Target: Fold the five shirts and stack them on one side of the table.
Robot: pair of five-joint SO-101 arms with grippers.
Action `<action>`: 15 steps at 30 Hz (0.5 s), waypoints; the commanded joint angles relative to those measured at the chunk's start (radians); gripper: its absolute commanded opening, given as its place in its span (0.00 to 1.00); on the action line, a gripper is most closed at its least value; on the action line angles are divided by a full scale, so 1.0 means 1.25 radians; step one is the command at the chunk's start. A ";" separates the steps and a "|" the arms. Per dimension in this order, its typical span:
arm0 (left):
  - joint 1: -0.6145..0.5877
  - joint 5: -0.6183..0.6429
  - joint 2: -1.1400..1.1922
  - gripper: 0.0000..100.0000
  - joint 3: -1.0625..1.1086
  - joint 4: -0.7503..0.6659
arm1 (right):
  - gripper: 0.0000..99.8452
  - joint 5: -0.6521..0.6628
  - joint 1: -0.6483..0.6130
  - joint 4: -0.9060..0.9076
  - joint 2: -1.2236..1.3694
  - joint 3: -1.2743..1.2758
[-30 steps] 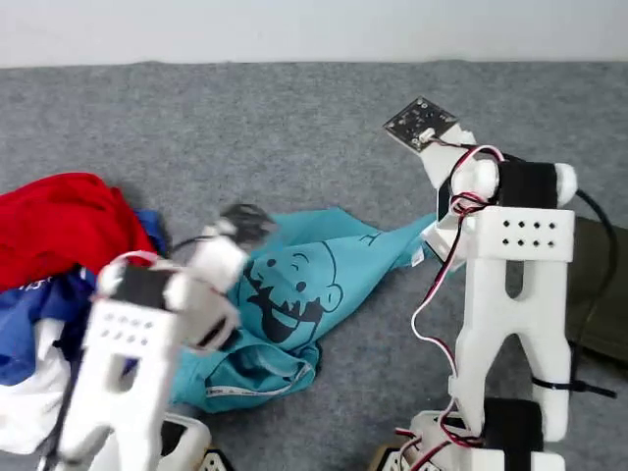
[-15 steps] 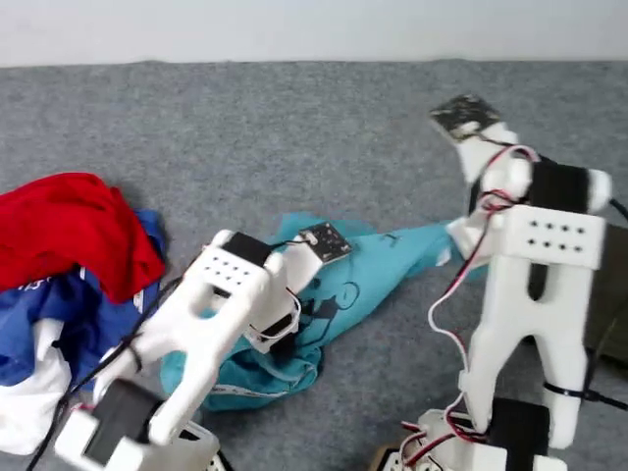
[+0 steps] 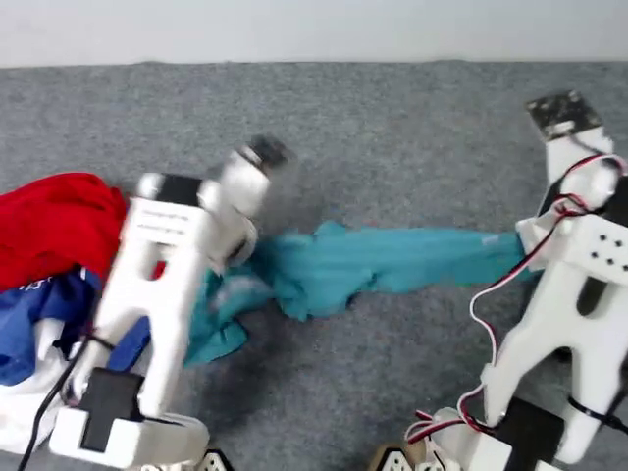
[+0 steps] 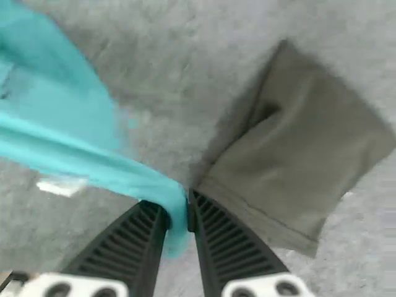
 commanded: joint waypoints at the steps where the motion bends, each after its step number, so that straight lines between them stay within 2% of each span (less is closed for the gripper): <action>1: -0.097 -0.063 -0.043 0.01 -0.165 0.044 | 0.01 0.006 0.036 0.014 -0.041 -0.123; 6: -0.135 -0.101 -0.043 0.03 -0.209 0.058 | 0.01 0.001 0.036 0.008 -0.034 -0.201; 11: -0.189 -0.095 -0.050 0.19 -0.212 0.058 | 0.01 0.000 0.040 -0.035 -0.037 -0.204; 15: -0.201 -0.086 -0.042 0.21 -0.213 0.086 | 0.01 0.000 0.012 -0.012 -0.033 -0.201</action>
